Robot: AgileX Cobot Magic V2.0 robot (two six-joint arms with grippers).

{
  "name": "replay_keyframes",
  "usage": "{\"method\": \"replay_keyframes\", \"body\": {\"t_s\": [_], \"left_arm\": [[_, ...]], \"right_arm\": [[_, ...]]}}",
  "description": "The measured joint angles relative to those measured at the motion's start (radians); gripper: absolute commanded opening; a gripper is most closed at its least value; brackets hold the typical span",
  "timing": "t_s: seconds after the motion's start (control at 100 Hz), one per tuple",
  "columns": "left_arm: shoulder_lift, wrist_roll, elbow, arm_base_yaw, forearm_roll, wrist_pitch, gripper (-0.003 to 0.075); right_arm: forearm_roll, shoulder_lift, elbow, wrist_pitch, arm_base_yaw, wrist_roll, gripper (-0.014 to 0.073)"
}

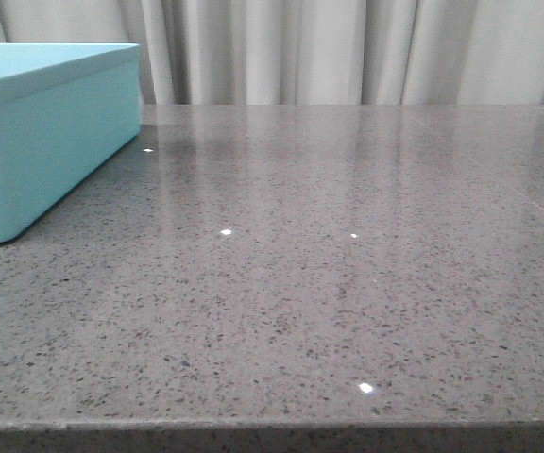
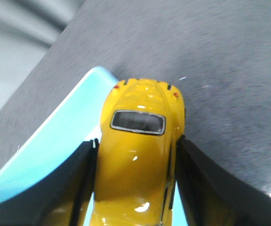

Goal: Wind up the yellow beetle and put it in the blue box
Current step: 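Lift the car with the left gripper over the blue box, then lower the car into the box and open the left gripper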

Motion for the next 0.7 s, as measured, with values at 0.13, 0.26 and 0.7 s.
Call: {"method": "replay_keyframes", "body": {"t_s": [0.13,0.26,0.7], "left_arm": [[0.002,-0.037,0.058,0.106,-0.016,0.0,0.0221],[0.023,-0.045,0.156,0.175,-0.017,-0.002,0.0221],[0.136,-0.045,0.389,0.212,-0.071,-0.102,0.0221]], "right_arm": [[0.001,0.0,0.0,0.0,0.0,0.0,0.053],[0.001,0.0,0.0,0.0,0.0,0.0,0.053],[0.001,0.0,0.0,0.0,0.0,-0.001,0.053]]}}
